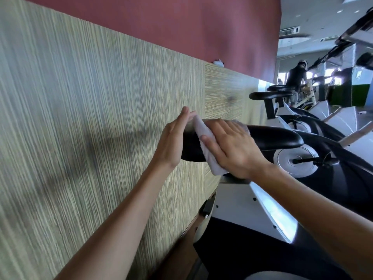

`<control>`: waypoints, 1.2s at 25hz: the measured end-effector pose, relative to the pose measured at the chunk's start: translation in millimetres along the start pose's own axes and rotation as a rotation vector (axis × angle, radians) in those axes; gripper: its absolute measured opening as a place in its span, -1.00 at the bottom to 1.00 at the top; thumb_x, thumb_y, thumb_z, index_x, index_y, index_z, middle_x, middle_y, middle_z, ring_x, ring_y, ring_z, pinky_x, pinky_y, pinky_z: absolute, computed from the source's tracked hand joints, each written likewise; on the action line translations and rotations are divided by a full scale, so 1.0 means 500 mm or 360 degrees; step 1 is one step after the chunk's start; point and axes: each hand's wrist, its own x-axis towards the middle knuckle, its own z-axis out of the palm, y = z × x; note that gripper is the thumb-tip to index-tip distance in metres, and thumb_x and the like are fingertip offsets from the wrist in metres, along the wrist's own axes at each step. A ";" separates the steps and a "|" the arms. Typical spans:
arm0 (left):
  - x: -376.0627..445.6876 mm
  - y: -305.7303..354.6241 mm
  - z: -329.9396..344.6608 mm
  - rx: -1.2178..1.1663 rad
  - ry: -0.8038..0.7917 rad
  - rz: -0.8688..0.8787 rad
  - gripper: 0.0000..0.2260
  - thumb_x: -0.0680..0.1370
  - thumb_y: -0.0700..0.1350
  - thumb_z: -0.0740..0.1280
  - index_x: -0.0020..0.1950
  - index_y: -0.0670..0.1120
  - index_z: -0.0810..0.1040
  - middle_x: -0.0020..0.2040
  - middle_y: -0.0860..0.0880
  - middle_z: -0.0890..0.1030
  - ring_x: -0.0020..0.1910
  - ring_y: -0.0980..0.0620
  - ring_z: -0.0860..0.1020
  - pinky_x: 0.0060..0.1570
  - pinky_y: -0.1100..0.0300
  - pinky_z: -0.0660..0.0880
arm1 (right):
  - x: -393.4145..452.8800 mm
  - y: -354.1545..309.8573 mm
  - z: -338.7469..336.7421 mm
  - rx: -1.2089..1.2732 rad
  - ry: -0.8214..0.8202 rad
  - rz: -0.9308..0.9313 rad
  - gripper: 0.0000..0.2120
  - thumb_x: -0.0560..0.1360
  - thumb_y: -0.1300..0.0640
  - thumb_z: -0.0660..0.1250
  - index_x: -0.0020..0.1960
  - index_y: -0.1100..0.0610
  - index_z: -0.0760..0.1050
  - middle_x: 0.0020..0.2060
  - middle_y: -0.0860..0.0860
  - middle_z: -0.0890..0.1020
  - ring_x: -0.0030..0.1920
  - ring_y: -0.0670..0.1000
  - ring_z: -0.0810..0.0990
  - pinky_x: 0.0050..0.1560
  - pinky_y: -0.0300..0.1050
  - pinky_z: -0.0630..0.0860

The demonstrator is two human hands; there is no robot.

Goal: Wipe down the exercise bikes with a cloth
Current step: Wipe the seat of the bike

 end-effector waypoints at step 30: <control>-0.033 -0.086 0.058 0.1132 0.0682 0.0913 -0.65 0.60 0.02 0.22 0.18 -0.17 0.64 0.13 -0.04 0.67 0.16 -0.02 0.59 0.27 0.00 0.46 | 0.013 0.029 -0.009 -0.0200 -0.0310 0.0503 -0.51 0.71 -0.09 -0.12 0.49 0.02 0.37 0.44 -0.02 0.49 0.45 0.03 0.40 0.48 -0.07 0.17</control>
